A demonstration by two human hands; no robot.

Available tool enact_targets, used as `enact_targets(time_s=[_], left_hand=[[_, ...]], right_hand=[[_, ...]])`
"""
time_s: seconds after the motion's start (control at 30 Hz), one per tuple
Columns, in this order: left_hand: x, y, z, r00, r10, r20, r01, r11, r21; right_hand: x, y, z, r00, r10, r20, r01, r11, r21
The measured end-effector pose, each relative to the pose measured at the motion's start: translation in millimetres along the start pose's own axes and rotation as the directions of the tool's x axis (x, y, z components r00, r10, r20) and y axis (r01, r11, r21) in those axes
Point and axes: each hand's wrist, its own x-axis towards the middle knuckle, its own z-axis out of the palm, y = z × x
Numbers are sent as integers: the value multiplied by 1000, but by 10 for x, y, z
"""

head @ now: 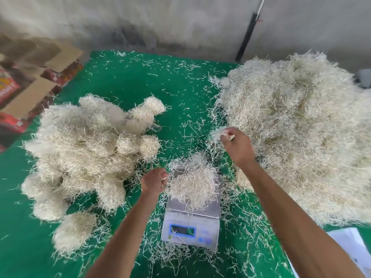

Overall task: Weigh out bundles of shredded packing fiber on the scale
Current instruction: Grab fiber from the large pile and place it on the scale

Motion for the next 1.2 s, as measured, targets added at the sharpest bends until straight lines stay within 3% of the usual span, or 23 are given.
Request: enact_targets(time_s=[0.13, 0.33, 0.57, 0.73, 0.97, 1.2], left_hand=[[-200, -122, -227, 1000, 6, 9, -6, 999, -33], [-350, -229, -444, 995, 70, 74, -62, 993, -104], [-429, -341, -545, 990, 47, 129, -38, 997, -67], [-464, -385, -576, 991, 38, 129, -34, 999, -30], [-574, -348, -534, 982, 42, 183, -40, 999, -11], [-634, -292, -502, 968, 93, 231, -96, 995, 1]], right_hand=[[-297, -393, -102, 994, -109, -14, 109, 990, 83], [-792, -546, 34, 985, -102, 140, 85, 988, 127], [-1338, -282, 185, 954, -25, 298, 69, 988, -139], [-1556, -289, 113, 984, 18, 178, -36, 995, 98], [-1617, -272, 160, 995, 76, 65, -84, 989, 122], [-1762, -237, 200, 989, 140, 49, -148, 963, 225]])
